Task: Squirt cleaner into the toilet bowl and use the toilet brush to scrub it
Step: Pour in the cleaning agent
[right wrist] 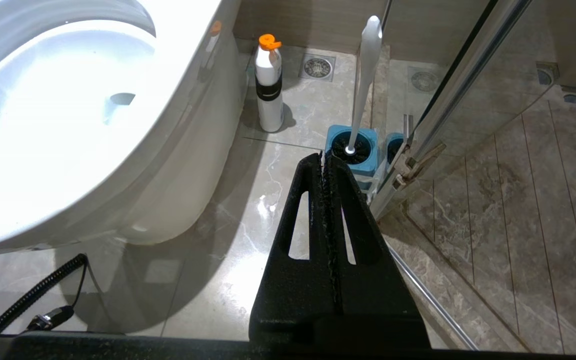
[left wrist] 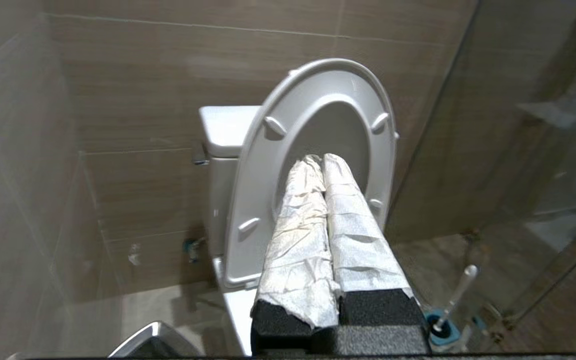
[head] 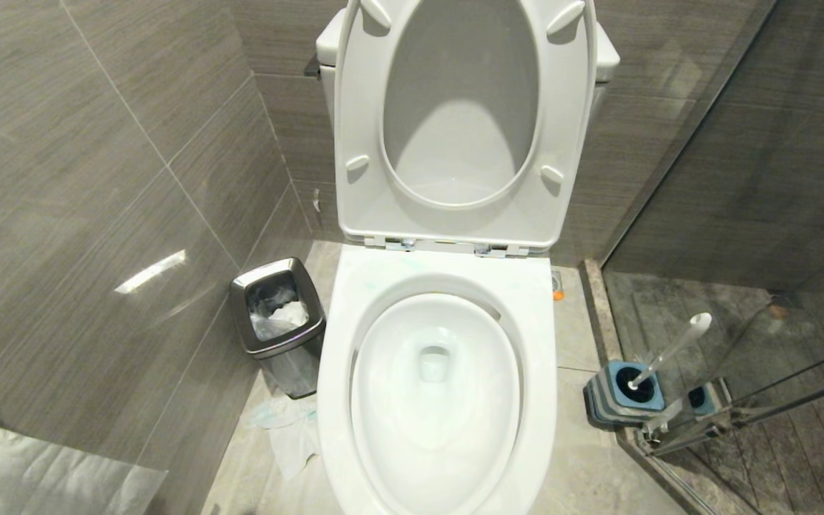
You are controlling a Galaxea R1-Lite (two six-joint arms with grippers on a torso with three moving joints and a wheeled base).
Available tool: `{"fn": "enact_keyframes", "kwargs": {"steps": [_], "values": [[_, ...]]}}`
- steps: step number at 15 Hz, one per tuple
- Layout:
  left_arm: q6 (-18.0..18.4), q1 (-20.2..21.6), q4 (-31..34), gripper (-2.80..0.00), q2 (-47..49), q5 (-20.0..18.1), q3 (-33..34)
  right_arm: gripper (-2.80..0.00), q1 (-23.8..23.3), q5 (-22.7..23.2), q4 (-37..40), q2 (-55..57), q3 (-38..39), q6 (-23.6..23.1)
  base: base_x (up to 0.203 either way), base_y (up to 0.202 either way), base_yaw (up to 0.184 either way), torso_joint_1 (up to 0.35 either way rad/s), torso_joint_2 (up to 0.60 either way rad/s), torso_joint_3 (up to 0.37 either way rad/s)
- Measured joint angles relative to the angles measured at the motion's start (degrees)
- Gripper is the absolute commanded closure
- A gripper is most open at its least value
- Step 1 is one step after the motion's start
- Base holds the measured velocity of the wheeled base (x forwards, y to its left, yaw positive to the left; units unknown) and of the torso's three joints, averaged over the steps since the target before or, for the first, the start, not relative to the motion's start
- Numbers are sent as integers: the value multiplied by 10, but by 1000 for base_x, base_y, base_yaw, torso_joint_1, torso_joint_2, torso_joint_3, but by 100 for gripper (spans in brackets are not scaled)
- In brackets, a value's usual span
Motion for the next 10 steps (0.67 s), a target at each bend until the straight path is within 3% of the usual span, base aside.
{"fn": "enact_keyframes", "kwargs": {"steps": [3, 6, 10], "values": [[21, -15, 104, 0, -41, 56, -66, 0, 0, 0, 0, 0, 0, 0, 0, 0, 0, 0, 0, 0], [51, -38, 154, 0, -93, 100, -79, 0, 0, 0, 0, 0, 0, 0, 0, 0, 0, 0, 0, 0], [67, -52, 196, 0, -168, 106, -72, 0, 0, 0, 0, 0, 0, 0, 0, 0, 0, 0, 0, 0]]}}
